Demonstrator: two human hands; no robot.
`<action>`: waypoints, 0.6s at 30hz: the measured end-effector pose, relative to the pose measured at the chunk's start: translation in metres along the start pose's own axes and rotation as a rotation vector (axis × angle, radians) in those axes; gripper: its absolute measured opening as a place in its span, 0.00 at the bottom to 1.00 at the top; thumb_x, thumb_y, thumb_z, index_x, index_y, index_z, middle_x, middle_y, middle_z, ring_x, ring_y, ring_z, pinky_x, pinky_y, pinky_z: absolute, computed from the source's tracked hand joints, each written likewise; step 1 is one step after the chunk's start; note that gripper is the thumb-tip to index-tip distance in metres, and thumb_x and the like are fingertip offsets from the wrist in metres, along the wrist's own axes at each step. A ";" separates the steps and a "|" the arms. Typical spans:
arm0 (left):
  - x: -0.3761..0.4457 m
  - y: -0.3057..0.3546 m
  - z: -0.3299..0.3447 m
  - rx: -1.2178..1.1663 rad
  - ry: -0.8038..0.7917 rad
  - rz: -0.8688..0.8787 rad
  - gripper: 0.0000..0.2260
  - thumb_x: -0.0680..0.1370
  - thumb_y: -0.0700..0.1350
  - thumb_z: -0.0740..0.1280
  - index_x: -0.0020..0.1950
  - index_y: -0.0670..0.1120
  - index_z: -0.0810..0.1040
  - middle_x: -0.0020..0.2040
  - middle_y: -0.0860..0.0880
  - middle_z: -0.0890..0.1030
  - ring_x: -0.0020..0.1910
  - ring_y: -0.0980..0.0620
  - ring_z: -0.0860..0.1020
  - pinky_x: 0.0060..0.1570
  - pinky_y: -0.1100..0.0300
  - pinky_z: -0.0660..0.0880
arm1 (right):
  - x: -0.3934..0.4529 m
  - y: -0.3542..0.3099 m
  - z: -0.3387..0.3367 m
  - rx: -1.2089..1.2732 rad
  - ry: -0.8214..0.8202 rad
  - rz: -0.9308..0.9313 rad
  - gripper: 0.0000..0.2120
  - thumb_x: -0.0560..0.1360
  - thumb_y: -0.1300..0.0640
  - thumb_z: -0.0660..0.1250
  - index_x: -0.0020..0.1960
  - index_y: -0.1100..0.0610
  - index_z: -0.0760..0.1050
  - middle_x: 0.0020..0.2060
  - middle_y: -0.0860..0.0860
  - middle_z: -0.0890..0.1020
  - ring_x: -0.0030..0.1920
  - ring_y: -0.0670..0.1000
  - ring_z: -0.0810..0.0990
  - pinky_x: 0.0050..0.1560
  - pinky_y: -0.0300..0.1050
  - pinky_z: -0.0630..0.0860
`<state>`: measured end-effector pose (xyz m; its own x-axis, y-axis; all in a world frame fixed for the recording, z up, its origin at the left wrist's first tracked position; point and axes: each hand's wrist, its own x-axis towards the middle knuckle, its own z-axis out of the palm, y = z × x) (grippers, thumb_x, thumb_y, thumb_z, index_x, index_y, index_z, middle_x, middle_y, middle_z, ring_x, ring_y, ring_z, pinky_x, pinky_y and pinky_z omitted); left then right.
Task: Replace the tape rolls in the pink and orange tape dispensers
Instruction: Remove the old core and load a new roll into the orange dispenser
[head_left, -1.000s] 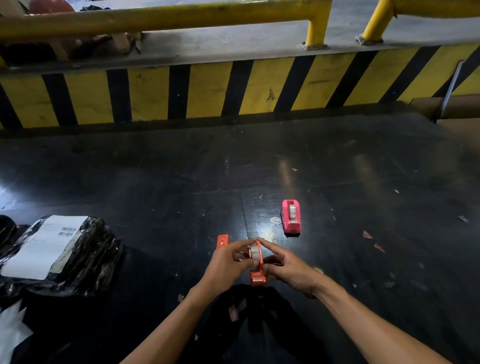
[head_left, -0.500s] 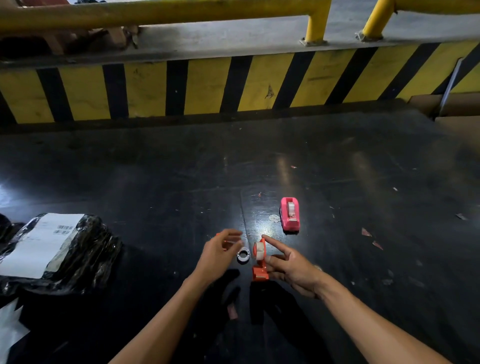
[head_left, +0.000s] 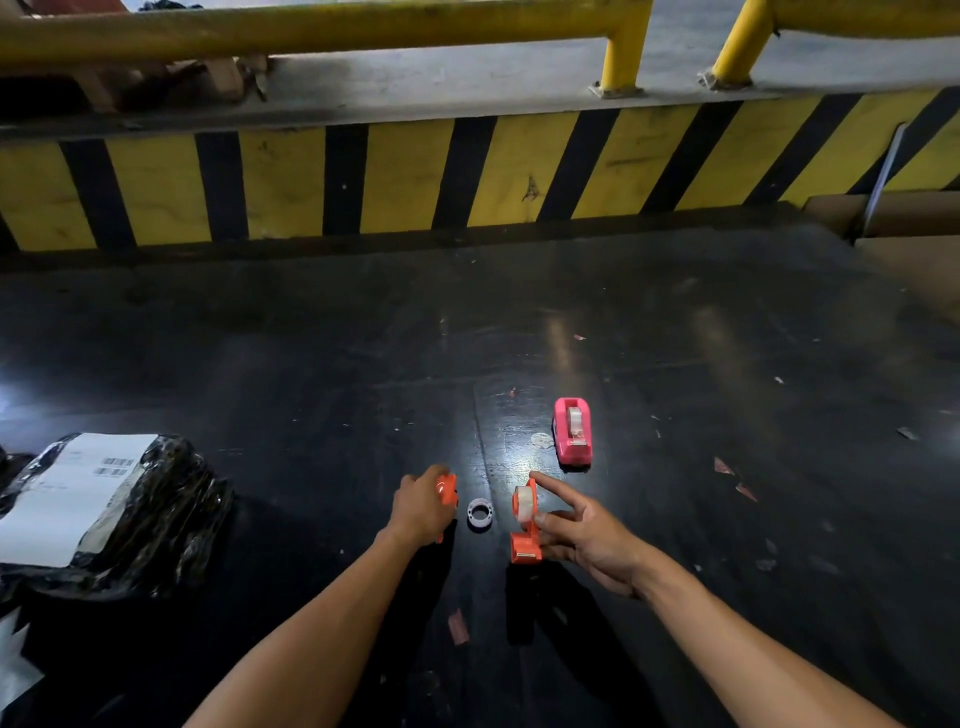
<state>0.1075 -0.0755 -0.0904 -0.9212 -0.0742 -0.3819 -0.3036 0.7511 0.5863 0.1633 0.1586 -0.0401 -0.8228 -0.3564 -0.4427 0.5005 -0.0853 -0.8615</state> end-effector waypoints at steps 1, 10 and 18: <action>-0.001 0.000 0.001 -0.077 -0.018 -0.017 0.26 0.74 0.42 0.70 0.71 0.51 0.70 0.61 0.38 0.77 0.61 0.39 0.75 0.60 0.51 0.76 | -0.001 0.000 -0.001 0.001 0.001 0.001 0.28 0.76 0.67 0.65 0.72 0.49 0.65 0.46 0.60 0.82 0.37 0.50 0.82 0.40 0.41 0.80; -0.054 0.024 -0.011 -1.031 -0.331 -0.133 0.22 0.75 0.38 0.73 0.66 0.53 0.75 0.52 0.40 0.82 0.48 0.43 0.80 0.46 0.50 0.79 | -0.002 -0.001 0.001 0.014 0.009 0.012 0.27 0.77 0.65 0.64 0.72 0.47 0.65 0.49 0.60 0.83 0.41 0.51 0.82 0.41 0.42 0.80; -0.078 0.042 -0.011 -1.003 -0.390 -0.032 0.16 0.78 0.40 0.70 0.64 0.52 0.79 0.61 0.38 0.78 0.55 0.42 0.82 0.48 0.50 0.82 | 0.000 0.000 0.003 0.002 0.003 0.020 0.26 0.76 0.60 0.66 0.70 0.43 0.67 0.47 0.61 0.81 0.46 0.57 0.78 0.50 0.50 0.78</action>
<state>0.1633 -0.0454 -0.0277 -0.8221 0.2630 -0.5049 -0.5505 -0.1414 0.8228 0.1640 0.1557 -0.0396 -0.8135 -0.3557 -0.4601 0.5171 -0.0804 -0.8521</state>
